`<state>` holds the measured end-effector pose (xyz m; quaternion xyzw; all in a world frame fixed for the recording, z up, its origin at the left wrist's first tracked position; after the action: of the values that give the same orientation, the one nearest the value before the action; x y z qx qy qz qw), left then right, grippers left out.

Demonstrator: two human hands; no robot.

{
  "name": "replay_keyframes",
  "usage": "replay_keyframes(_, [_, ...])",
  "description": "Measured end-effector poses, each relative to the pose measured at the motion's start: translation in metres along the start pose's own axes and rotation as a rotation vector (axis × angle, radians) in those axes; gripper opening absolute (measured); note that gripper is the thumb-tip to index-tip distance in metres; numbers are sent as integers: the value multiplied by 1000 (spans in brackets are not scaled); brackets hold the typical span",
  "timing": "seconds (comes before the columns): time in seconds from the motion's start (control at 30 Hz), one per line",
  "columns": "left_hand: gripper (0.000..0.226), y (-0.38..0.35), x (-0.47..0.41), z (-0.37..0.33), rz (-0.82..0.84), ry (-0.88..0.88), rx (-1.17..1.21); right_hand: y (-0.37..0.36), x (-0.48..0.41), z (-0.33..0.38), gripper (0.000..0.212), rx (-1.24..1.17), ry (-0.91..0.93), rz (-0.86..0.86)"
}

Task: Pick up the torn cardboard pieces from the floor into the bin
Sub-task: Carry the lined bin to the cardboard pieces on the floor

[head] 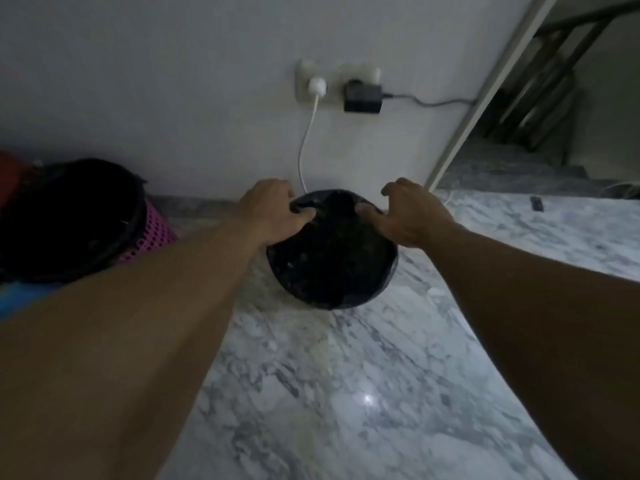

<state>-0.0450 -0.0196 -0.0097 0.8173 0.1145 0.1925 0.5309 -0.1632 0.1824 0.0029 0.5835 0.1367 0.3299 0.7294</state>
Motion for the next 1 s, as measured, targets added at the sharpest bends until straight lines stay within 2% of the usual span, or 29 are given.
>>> replay_keyframes(0.2, [53, -95, -12, 37, -42, 13, -14, -101, -20, -50, 83, -17, -63, -27])
replay_keyframes(0.4, [70, -153, -36, 72, -170, 14, -112, -171, -40, -89, 87, -77, -125, -58])
replay_keyframes(0.5, [91, -171, -44, 84, -170, 51, -169, -194, -44, -94, 87, -121, -137, -96])
replay_keyframes(0.6, [101, -194, -43, 95, -144, 89, -215, -211, -44, -99, 79, -220, -189, -164])
replay_keyframes(0.67, [102, -207, -40, 104, -127, 150, -64, -222, -43, -105, 73, -324, -239, -169])
replay_keyframes(0.73, [101, -213, -43, 113, -144, 241, 186, -226, -43, -111, 68, -437, -276, -192])
replay_keyframes(0.83, [96, -214, -52, 119, -156, 347, 466, -223, -43, -116, 73, -578, -360, -209])
replay_keyframes(1.0, [91, -209, -44, 122, -105, 366, 607, -217, -21, -111, 77, -653, -466, -191])
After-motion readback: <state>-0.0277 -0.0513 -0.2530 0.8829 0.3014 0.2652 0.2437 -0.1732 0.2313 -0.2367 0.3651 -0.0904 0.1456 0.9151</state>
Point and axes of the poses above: each hand's wrist, its own x-axis away from the middle knuckle, its own y-axis out of the back of the hand, z = x × y, the point moved 5 cm from there along -x, towards the middle knuckle, and after that the axes turned 3 degrees about -x, right-handed, at the moved point
